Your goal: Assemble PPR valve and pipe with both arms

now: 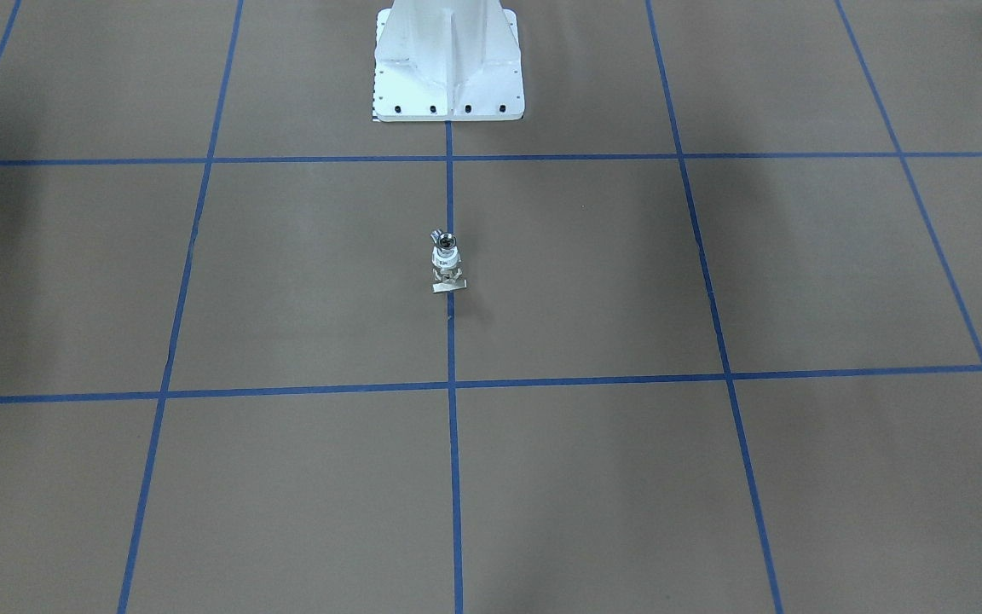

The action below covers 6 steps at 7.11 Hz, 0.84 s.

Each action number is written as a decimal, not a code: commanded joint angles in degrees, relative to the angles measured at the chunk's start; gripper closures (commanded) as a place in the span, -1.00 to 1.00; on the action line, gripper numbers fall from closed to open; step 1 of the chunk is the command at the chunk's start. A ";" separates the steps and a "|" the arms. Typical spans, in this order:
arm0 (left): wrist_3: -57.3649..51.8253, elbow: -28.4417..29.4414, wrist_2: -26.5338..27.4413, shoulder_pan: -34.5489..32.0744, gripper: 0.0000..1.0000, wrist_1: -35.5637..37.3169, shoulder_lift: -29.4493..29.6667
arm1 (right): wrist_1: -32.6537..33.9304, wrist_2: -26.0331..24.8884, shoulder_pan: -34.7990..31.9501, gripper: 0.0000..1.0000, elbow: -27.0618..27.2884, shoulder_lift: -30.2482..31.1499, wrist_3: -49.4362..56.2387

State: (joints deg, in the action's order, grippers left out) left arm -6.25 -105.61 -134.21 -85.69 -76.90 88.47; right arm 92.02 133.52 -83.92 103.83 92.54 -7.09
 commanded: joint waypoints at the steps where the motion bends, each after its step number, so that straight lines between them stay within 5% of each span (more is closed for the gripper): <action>1: 0.01 -0.99 0.00 0.00 -0.99 -0.17 0.04 | 0.00 -0.01 0.07 -1.00 0.06 -0.07 0.06; 6: 0.01 -3.72 0.09 0.00 -0.99 -0.35 0.04 | 0.00 -0.01 0.16 -1.00 -0.11 -0.43 -0.02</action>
State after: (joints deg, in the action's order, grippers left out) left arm -6.26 -108.90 -134.12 -85.67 -77.23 88.47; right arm 92.02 133.50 -83.79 103.81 92.18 -7.06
